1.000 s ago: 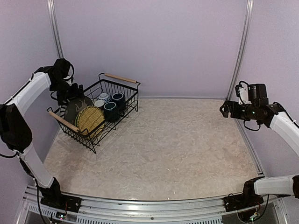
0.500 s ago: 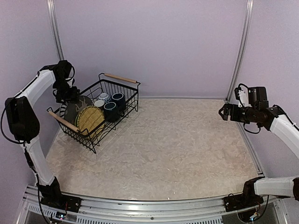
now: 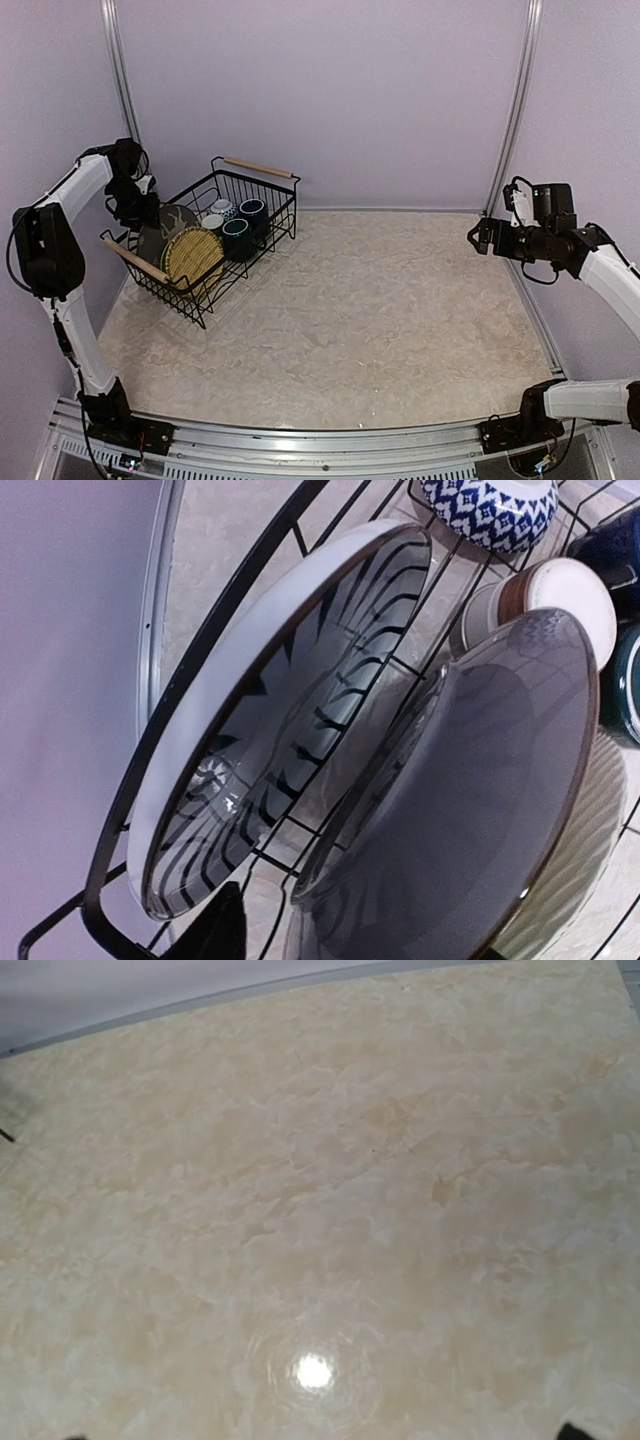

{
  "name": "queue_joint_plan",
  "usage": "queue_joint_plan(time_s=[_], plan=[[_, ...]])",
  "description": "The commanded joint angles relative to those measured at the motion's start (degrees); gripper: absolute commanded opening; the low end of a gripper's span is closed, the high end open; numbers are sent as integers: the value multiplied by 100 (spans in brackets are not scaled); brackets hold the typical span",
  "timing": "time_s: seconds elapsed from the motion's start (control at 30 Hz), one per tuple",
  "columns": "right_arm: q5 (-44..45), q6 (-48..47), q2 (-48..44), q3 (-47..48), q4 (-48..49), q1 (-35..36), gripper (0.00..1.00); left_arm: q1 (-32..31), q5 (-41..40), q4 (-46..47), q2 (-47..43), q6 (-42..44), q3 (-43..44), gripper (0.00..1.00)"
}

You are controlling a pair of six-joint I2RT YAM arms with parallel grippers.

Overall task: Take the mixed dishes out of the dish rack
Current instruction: Grab the plate from the dish rack.

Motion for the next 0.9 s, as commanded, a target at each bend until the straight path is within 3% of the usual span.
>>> queue_joint_plan(time_s=[0.0, 0.47, 0.87], plan=[[-123, 140, -60, 175, 52, -65, 100, -12, 351, 405, -102, 170, -185, 47], [-321, 160, 75, 195, 203, -62, 100, 141, 994, 1877, -701, 698, -1379, 38], [-386, 205, 32, 74, 258, -61, 100, 136, 1103, 2208, -935, 999, -1727, 18]])
